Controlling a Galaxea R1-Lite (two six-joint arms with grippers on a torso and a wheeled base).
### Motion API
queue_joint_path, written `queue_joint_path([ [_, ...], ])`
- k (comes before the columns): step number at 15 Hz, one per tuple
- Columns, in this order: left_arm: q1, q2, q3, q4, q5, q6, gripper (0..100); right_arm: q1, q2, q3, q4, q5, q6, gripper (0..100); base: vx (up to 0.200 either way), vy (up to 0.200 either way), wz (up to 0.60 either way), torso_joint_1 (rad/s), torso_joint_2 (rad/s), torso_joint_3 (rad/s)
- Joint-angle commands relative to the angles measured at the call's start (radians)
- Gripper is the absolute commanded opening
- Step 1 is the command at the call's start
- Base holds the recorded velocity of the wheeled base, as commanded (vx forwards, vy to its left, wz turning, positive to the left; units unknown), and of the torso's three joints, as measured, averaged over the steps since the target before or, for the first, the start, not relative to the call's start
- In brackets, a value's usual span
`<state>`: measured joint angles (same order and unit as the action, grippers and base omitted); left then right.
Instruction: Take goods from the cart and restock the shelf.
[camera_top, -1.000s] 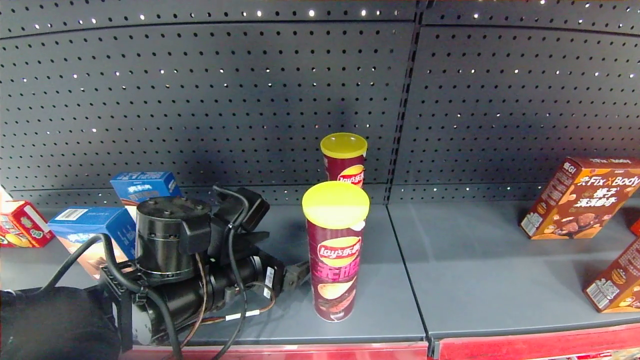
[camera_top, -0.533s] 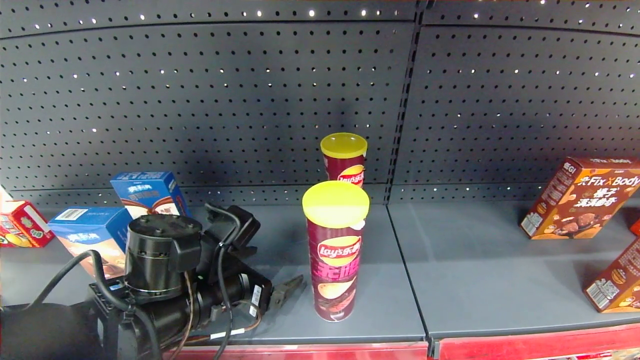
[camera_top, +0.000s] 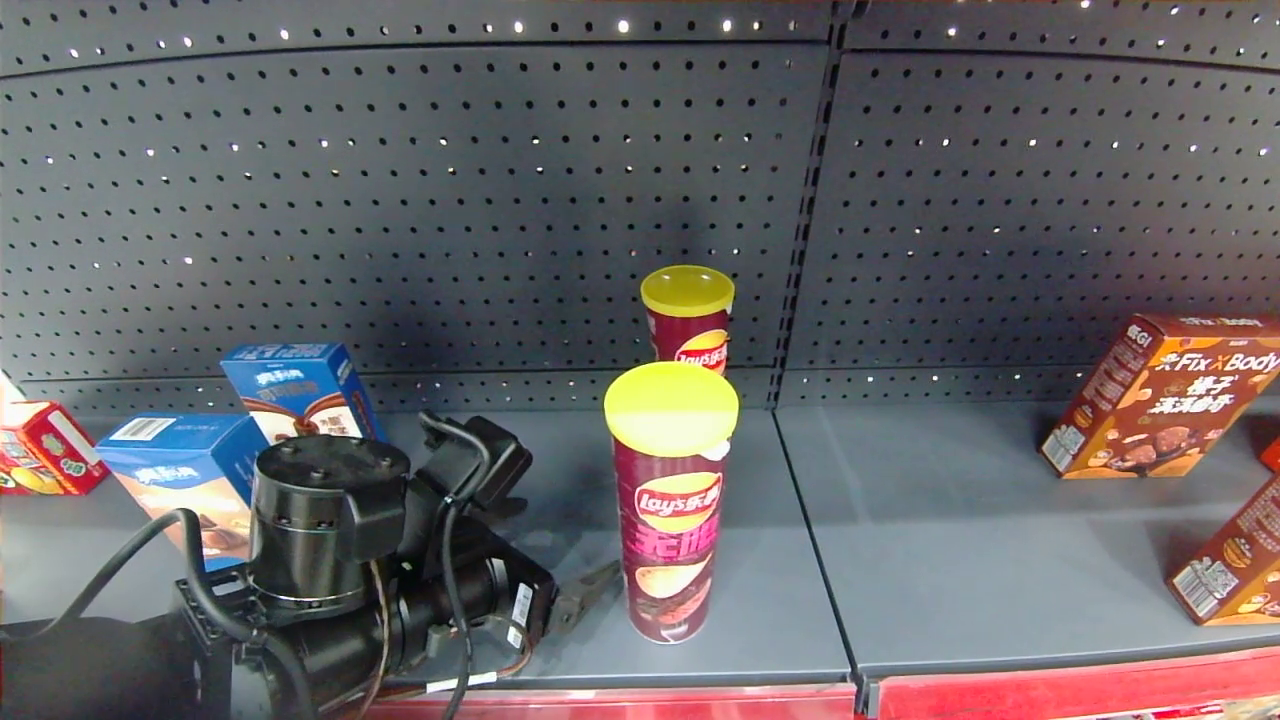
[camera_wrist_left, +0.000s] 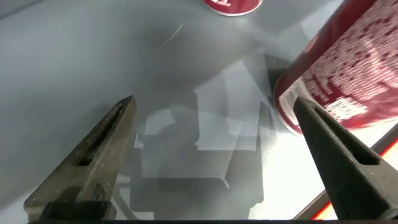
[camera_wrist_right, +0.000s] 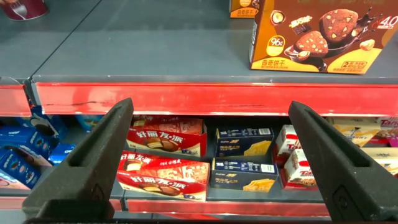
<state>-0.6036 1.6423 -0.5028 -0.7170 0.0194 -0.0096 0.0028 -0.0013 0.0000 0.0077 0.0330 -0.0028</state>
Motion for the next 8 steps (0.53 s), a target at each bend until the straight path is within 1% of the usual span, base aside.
queue_joint_path([
  [1,-0.013,0.004,-0.007,-0.001,0.001,-0.003,100,0.000,0.001,0.000,0.000,0.001,0.000,100,0.000,0.000,0.00,0.000,0.00,0.000],
  [8,-0.039,0.042,-0.037,0.001,0.010,-0.007,100,0.000,0.001,0.000,0.000,0.001,0.000,100,0.000,0.000,0.00,0.000,0.00,0.000],
])
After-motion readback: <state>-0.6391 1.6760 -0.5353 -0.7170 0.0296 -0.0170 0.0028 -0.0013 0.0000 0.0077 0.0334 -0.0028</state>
